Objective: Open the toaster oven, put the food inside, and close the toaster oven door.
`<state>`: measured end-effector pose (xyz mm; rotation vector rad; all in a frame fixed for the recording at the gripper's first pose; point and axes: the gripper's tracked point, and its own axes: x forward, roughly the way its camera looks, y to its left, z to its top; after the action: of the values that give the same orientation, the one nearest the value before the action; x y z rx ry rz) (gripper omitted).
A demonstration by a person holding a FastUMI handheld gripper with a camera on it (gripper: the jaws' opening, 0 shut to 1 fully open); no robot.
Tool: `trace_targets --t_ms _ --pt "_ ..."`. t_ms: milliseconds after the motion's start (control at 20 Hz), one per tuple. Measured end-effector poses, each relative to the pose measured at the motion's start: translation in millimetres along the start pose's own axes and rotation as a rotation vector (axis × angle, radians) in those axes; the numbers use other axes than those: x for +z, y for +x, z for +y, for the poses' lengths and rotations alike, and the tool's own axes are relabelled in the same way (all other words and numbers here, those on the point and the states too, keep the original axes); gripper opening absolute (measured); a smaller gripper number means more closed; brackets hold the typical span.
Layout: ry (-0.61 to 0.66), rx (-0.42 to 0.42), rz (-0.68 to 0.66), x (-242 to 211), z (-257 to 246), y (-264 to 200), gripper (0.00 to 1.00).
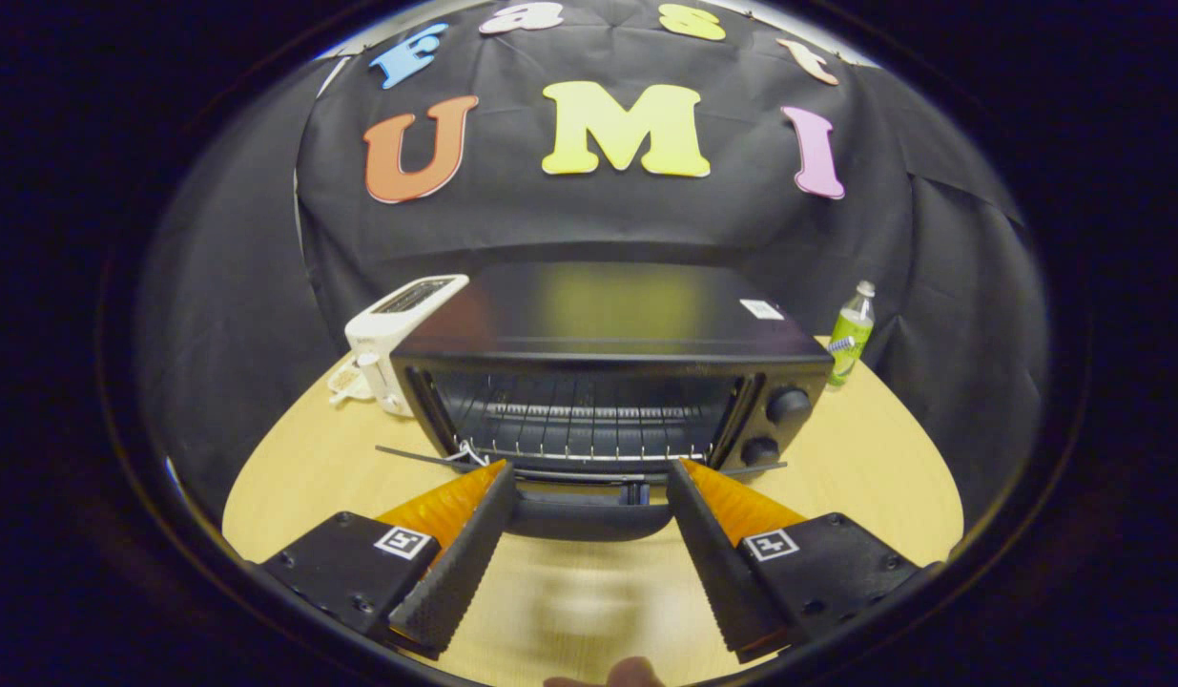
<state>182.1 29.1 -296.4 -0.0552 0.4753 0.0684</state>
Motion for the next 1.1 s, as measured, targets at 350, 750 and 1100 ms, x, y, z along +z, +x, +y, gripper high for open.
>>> trace_targets --t_ms 350,750,1100 --pt "0.007 0.012 0.131 -73.7 0.0 -6.9 1.00" --pt "-0.032 0.062 0.162 -76.3 -2.2 -15.8 1.00" --pt "0.027 0.326 0.174 -3.1 6.2 -95.9 1.00"
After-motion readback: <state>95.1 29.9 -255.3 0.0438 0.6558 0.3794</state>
